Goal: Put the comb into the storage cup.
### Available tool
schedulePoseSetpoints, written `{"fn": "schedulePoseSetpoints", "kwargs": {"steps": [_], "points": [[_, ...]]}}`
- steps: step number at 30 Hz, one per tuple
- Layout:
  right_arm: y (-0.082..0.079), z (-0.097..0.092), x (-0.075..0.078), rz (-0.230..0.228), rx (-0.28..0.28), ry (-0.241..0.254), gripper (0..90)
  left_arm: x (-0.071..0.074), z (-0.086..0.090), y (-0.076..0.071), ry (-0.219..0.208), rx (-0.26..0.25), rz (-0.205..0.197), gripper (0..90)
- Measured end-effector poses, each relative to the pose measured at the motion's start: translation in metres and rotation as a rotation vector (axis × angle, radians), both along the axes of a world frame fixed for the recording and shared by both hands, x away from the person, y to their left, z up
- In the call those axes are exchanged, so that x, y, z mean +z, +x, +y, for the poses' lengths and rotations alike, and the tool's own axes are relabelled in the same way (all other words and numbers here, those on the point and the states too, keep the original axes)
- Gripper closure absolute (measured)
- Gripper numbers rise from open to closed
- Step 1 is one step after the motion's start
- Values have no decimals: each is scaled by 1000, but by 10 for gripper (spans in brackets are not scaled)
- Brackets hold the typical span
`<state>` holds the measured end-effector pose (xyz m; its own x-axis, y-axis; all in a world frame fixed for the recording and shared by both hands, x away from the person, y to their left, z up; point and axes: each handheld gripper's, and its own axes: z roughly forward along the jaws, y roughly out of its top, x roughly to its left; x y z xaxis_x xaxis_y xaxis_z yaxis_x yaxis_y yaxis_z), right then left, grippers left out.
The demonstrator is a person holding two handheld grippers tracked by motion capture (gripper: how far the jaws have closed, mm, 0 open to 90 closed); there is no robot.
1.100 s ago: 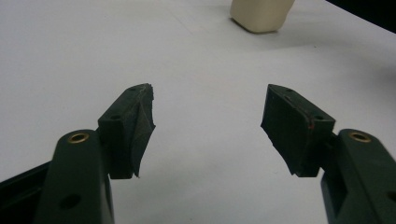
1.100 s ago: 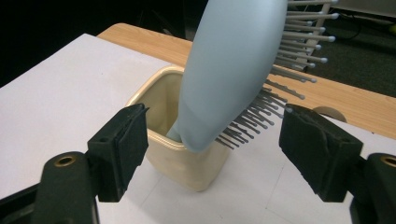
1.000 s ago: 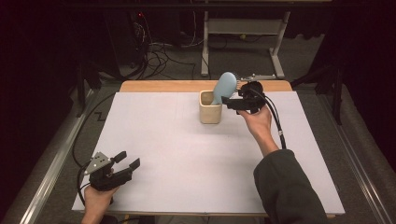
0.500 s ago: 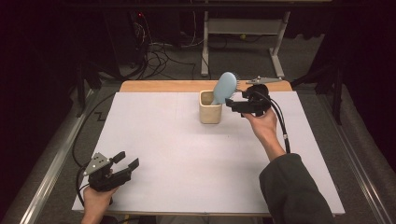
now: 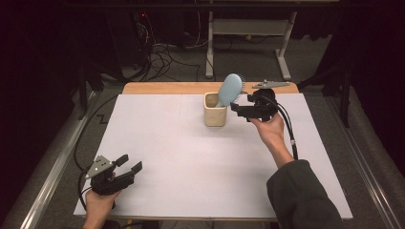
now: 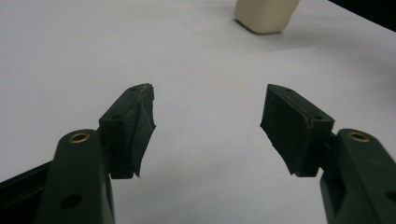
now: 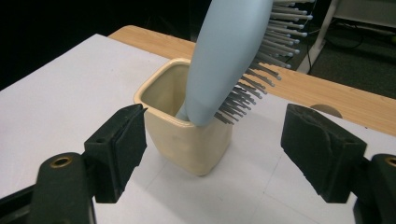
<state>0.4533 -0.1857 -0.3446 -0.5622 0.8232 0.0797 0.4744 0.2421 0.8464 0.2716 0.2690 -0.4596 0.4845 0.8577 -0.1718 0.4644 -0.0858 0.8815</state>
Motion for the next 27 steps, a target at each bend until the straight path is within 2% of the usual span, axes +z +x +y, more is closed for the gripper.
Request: {"fn": "schedulePoseSetpoints", "kwargs": {"steps": [6, 18, 22, 27], "points": [[-4, -6, 0, -5, -3, 22, 232, 0, 0, 0, -1, 3, 3, 349], [-11, -18, 0, -7, -27, 27, 233, -1, -1, 2, -7, 2, 8, 349], [-14, -21, -3, 8, -30, 22, 233, -1, 1, 2, -17, 9, 10, 349], [-19, -26, -2, -3, -27, 29, 233, -1, 2, 1, -12, 11, 8, 348]]}}
